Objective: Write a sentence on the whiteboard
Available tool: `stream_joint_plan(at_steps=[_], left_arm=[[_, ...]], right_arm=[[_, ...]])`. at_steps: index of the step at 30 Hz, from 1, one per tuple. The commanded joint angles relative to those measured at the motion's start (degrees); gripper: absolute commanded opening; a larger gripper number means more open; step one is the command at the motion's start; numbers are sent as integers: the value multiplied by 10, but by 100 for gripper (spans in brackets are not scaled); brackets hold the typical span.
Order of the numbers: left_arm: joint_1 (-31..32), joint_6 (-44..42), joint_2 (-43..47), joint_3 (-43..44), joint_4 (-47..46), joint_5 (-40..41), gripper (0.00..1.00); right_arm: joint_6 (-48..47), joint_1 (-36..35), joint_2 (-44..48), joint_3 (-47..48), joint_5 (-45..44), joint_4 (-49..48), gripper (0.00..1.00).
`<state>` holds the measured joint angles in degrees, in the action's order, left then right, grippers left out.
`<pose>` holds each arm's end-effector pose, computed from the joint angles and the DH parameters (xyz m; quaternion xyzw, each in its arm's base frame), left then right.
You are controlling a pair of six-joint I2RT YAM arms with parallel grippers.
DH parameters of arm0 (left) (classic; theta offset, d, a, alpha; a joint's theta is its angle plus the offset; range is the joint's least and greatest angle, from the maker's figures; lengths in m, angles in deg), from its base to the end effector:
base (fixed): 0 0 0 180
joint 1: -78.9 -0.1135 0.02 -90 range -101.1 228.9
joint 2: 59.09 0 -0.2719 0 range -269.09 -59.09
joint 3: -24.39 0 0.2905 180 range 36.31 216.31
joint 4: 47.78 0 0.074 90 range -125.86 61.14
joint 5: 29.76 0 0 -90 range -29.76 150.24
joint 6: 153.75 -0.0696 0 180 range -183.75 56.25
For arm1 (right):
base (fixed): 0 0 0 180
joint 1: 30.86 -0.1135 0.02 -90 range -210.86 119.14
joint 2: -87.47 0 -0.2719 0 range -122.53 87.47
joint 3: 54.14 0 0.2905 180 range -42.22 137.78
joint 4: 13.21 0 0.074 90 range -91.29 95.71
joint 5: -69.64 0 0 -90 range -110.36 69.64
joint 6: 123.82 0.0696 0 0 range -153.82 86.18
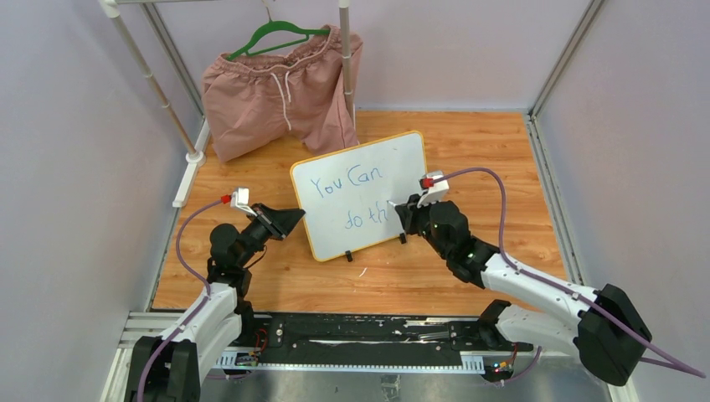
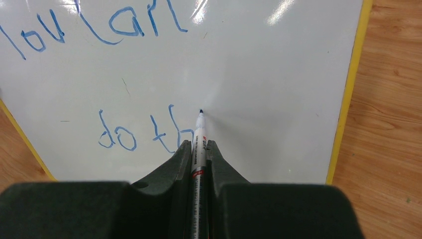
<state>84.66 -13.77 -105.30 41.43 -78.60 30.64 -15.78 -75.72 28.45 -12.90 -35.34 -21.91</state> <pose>0.2154 -0.0563 0.1721 -0.0838 0.6931 -0.4815 0.5298 0.2226 0.1961 0.2356 -0.0927 0.7534 0.2511 0.6006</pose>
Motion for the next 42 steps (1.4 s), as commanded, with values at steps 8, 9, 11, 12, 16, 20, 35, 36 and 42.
stream_joint_plan(at_steps=[8,9,11,12,16,20,35,36,42], left_arm=[[4,7,9,-3,-25,-6,0],[4,8,9,-3,-25,-6,0],[3,7,9,-3,-25,-6,0],[3,7,9,-3,-25,-6,0],[3,7,9,-3,-25,-8,0],[3,7,9,-2,-25,-7,0],[3,7,7,-1,-25,-7,0],[3,7,7,0,-25,-7,0],[3,7,7,1,-25,-8,0]], right_arm=[[4,9,46,-3,12,22,0],[5,9,45,-5,15,22,0],[5,9,41,-8,18,22,0],[5,9,38,-9,20,23,0],[9,10,33,-16,26,23,0],[10,9,27,-16,26,23,0],[7,9,0,-14,13,8,0],[7,9,-1,-14,13,8,0],[8,9,1,-22,16,14,0]])
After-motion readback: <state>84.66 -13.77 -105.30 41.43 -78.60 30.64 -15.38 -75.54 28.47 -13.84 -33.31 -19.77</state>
